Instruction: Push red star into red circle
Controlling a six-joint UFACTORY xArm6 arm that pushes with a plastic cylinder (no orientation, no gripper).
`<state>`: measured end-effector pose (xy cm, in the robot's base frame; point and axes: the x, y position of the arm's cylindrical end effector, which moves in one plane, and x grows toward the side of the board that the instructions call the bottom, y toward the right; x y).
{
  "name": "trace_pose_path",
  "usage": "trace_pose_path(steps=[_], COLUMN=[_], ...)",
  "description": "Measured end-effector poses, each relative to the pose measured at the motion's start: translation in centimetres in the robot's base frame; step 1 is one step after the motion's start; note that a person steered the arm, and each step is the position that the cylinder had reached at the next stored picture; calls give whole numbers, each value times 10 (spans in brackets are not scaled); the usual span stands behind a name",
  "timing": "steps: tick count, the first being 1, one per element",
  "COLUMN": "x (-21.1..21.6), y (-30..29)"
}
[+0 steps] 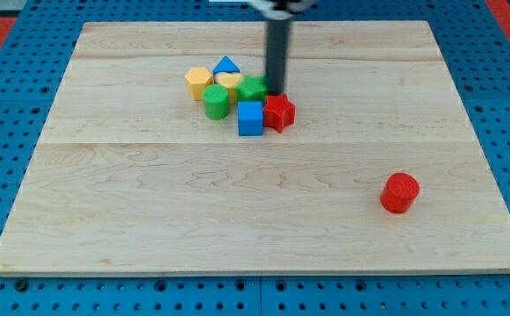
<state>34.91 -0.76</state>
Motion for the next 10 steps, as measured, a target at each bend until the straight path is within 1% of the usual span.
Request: trace_pose_path(steps=[1,2,3,4,5,6,7,8,10], x=[1,21,50,81,84,99,112,112,112], y=[-20,31,62,65,56,96,97,73,88])
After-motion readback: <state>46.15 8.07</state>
